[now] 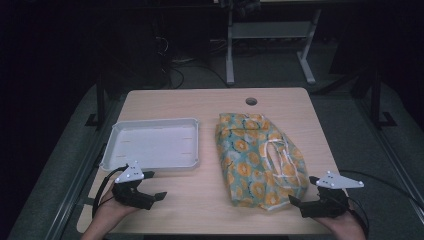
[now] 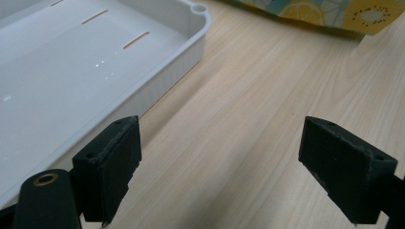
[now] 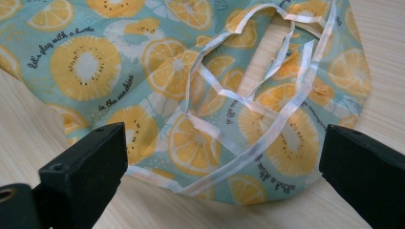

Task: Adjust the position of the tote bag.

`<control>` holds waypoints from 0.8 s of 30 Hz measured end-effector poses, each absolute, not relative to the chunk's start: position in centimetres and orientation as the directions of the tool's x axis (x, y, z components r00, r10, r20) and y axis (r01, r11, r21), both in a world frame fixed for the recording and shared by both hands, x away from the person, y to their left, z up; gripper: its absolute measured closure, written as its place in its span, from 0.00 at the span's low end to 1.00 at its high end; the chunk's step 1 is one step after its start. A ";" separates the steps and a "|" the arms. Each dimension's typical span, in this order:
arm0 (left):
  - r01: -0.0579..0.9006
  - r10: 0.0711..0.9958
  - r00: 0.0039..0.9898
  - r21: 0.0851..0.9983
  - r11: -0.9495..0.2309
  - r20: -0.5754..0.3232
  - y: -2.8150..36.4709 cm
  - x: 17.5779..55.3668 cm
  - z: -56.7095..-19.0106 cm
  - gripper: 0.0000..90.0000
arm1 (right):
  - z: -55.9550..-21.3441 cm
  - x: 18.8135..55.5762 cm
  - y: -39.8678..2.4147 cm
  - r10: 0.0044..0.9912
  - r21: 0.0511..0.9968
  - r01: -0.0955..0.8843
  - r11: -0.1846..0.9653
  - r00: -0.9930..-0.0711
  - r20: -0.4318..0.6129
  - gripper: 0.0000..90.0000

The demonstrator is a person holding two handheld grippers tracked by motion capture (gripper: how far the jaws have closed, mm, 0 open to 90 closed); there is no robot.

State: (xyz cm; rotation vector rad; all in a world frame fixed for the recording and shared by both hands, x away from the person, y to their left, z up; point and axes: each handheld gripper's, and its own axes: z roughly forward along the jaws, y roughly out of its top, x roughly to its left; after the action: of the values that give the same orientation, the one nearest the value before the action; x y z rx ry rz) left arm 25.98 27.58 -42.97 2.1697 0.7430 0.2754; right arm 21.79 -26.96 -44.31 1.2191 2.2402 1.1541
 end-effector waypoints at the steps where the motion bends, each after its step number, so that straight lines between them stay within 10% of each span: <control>1: 0.417 0.593 0.804 0.758 -0.501 -0.051 27.6 26.0 -43.0 0.16 | -44.3 21.8 -27.0 0.815 0.787 0.539 0.300 -0.574 0.082 0.03; 21: 0.416 0.578 0.813 0.759 -0.500 -0.065 26.8 26.2 -43.0 0.16 | -43.6 25.6 -24.9 0.792 0.786 0.531 0.317 -0.604 0.089 0.08; 24: 0.414 0.581 0.811 0.765 -0.494 -0.064 26.9 26.4 -43.0 0.16 | -42.9 26.1 -24.0 0.773 0.782 0.539 0.313 -0.623 0.120 0.22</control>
State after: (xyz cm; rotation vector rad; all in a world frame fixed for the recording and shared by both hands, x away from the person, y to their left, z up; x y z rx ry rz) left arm 26.36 26.93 -42.97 2.1600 0.7296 0.2554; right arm 26.15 -23.97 -42.92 1.1872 2.3063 1.2073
